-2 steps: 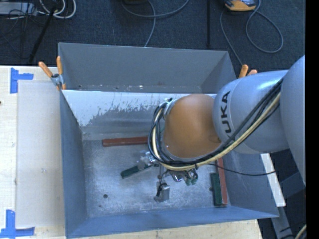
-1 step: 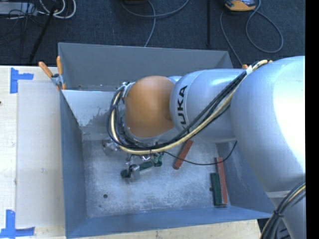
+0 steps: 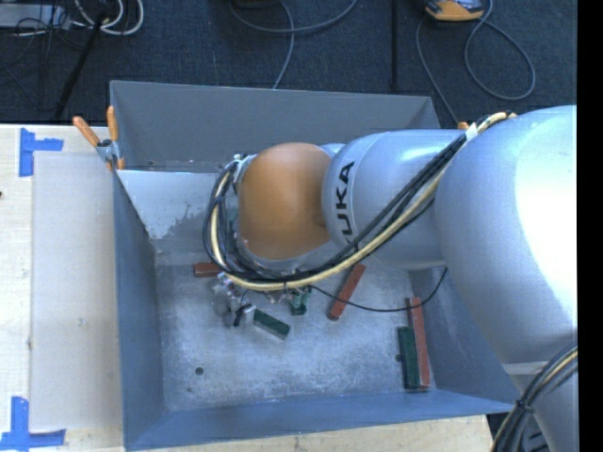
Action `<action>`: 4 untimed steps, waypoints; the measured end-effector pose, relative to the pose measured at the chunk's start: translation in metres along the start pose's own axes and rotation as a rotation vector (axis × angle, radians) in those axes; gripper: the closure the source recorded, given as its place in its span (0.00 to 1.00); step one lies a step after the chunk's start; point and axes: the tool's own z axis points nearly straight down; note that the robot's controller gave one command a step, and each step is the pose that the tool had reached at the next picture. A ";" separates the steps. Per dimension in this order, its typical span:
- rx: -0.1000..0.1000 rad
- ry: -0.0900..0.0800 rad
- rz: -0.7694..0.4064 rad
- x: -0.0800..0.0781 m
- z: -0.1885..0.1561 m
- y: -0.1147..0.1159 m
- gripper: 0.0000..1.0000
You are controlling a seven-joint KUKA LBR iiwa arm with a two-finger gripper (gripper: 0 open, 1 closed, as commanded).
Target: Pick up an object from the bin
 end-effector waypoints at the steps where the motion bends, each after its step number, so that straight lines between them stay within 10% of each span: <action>1: 0.000 0.001 0.001 0.000 0.000 0.000 0.00; 2: 0.002 0.003 -0.169 0.033 0.000 -0.062 0.00; 3: 0.000 0.000 -0.168 0.031 0.000 -0.060 1.00; 4: 0.002 -0.009 -0.174 -0.009 -0.140 0.013 1.00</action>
Offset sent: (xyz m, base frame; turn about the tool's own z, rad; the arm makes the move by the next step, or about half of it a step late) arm 0.0000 0.0000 0.0000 0.0000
